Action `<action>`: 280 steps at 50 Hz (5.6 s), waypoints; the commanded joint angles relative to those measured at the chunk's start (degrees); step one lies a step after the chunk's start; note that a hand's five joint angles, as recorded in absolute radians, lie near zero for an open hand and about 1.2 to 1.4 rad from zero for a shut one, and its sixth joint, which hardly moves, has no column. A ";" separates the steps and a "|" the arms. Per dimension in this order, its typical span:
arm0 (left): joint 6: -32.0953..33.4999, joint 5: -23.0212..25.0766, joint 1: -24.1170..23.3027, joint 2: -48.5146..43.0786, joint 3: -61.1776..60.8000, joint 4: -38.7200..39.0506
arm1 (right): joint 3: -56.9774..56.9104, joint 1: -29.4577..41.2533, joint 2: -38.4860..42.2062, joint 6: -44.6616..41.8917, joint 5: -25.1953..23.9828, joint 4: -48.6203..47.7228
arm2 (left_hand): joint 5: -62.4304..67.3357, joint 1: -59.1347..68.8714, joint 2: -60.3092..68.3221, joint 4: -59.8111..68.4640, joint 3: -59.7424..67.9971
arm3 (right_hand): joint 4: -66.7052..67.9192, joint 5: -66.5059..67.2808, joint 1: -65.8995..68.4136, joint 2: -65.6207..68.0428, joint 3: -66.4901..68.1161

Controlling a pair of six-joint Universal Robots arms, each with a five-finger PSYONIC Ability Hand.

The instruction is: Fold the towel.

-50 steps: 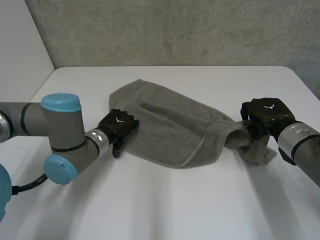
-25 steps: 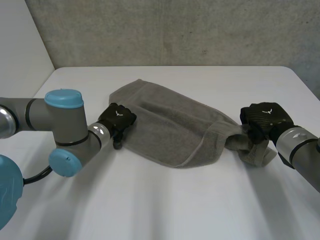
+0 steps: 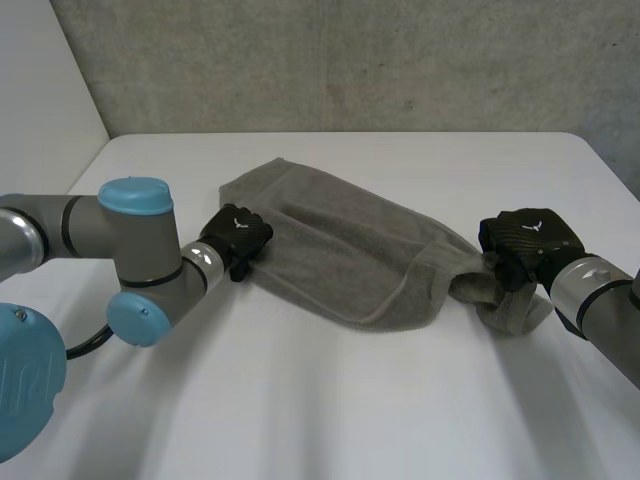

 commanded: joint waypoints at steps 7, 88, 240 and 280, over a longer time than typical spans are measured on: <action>-5.01 0.14 0.09 3.77 0.03 -1.68 | -0.14 -0.09 -0.06 0.01 0.00 0.00 | 1.69 10.70 11.02 10.54 10.83 | 3.14 3.32 3.73 4.91 3.24; -4.48 3.31 2.37 22.58 -23.17 -0.37 | -34.15 5.01 23.31 -6.50 -5.80 30.67 | 1.69 10.70 11.02 10.54 10.83 | -50.62 -50.45 -50.03 -48.86 -50.53; 2.12 -4.34 9.93 20.54 -27.39 21.25 | 0.21 -6.24 -4.46 2.73 4.66 -1.94 | -24.87 -15.86 -15.54 -16.02 -15.73 | 3.14 3.32 3.73 4.91 3.24; -0.96 1.29 12.30 21.26 -25.90 12.73 | -2.50 -5.54 -6.56 2.12 4.48 -1.15 | 1.69 10.70 11.02 10.54 10.83 | 3.14 3.32 3.73 4.91 3.24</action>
